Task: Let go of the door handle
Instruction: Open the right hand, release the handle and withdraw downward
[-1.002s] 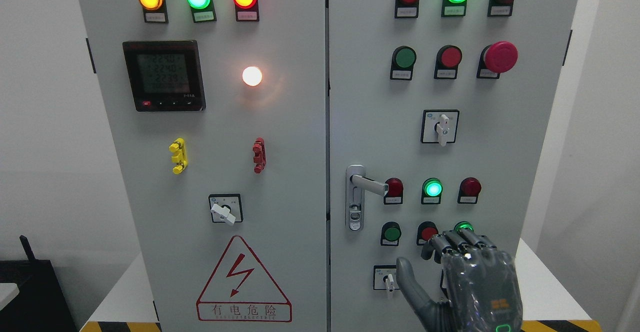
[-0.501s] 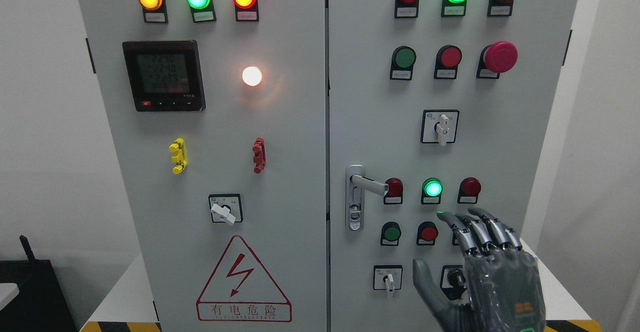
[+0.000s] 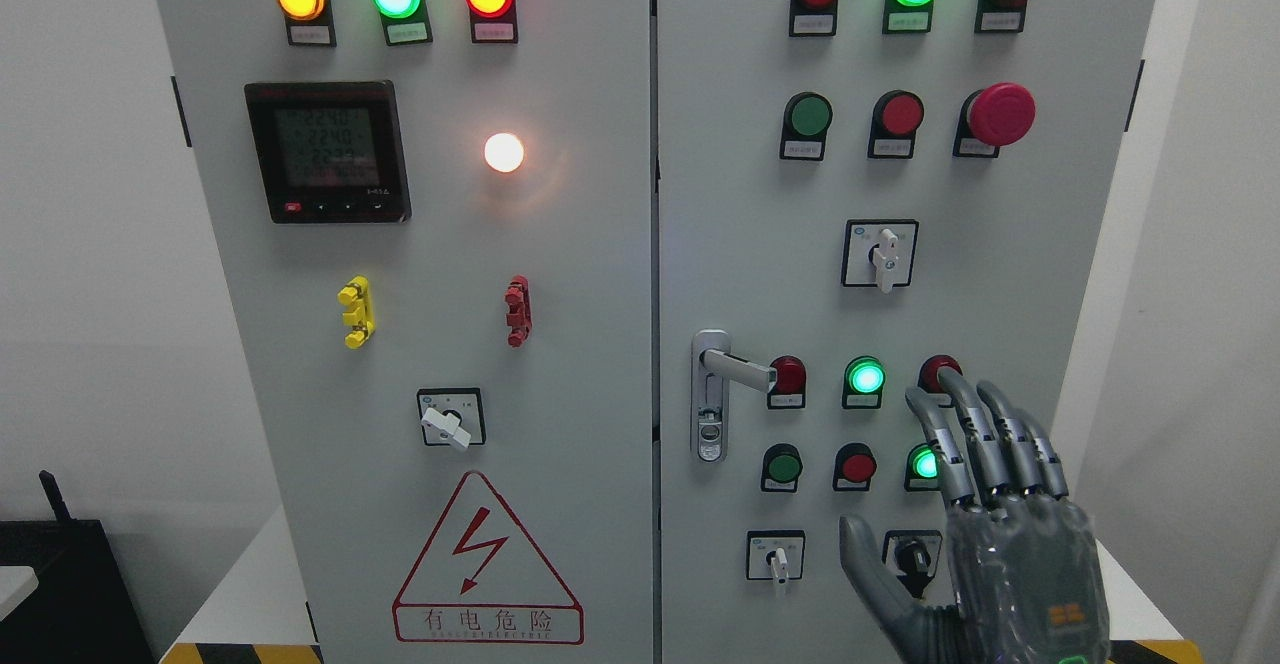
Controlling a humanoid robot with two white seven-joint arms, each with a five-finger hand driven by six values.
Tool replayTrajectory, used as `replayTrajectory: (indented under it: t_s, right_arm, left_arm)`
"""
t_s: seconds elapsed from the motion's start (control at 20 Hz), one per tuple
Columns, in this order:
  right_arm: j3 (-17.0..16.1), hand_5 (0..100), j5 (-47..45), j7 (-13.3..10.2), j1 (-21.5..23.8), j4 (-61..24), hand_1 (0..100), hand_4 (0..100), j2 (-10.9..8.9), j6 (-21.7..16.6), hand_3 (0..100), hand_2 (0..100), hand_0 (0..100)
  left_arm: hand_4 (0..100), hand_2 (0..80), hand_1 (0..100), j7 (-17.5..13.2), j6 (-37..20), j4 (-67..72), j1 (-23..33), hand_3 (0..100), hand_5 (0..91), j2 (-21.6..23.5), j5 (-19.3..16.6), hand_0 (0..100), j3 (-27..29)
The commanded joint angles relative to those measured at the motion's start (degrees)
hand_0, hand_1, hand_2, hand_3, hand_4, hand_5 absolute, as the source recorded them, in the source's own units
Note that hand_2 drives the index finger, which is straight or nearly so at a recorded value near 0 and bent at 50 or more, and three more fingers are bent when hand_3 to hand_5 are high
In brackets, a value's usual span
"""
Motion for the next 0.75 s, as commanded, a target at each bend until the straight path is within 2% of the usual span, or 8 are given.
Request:
replayTrajectory:
  t_s: [0.0, 0.7]
  right_arm:
    - [-1.3, 0, -0.1, 0.1, 0.0, -0.4, 12, 0, -0.07, 0.0, 3, 0, 41]
    - [-1.3, 0, -0.1, 0.2, 0.1, -0.4, 13, 0, 0.28, 0.0, 5, 0, 41]
  left_arm:
    - [0, 0.0, 39, 0.0, 0.0, 1.0, 0.0, 0, 0.0, 0.0, 0.0, 12, 0.6]
    - [0, 0.0, 39, 0.0, 0.0, 1.0, 0.0, 0, 0.0, 0.0, 0.0, 12, 0.6]
